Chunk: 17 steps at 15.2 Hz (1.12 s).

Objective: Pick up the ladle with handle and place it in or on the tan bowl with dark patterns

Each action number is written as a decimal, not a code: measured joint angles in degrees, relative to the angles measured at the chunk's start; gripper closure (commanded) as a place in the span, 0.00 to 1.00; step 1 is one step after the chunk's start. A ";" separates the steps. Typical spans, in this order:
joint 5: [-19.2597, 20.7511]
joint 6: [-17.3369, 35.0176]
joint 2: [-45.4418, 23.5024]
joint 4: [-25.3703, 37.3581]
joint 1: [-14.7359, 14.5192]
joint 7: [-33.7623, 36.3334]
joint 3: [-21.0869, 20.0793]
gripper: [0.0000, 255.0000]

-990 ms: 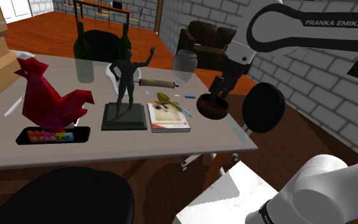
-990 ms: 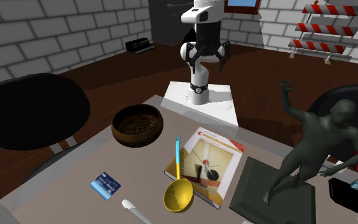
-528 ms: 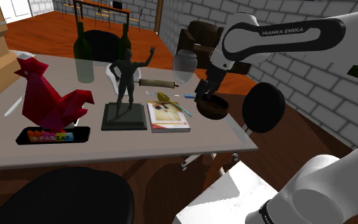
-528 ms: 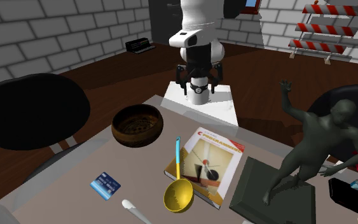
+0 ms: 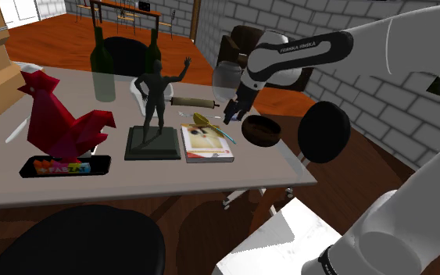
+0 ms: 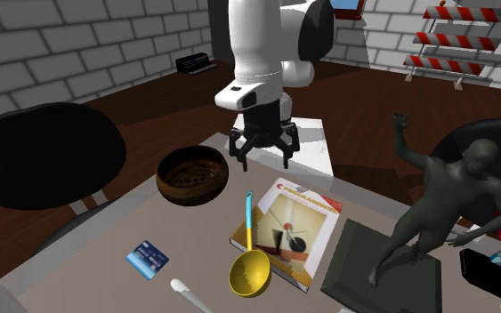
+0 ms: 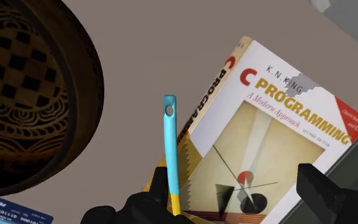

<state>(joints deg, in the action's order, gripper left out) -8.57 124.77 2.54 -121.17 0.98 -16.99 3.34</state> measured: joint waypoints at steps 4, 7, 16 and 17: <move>-1.98 3.26 -8.43 6.05 0.45 -3.14 0.39 0.00; -3.41 4.71 -14.28 11.10 1.01 -5.26 0.36 0.00; -5.43 7.96 -25.21 19.63 1.72 -7.64 -0.35 0.00; -5.53 8.53 -25.56 19.42 1.71 -7.74 -0.41 0.00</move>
<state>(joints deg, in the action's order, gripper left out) -14.09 133.29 -23.02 -101.75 2.69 -24.73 2.93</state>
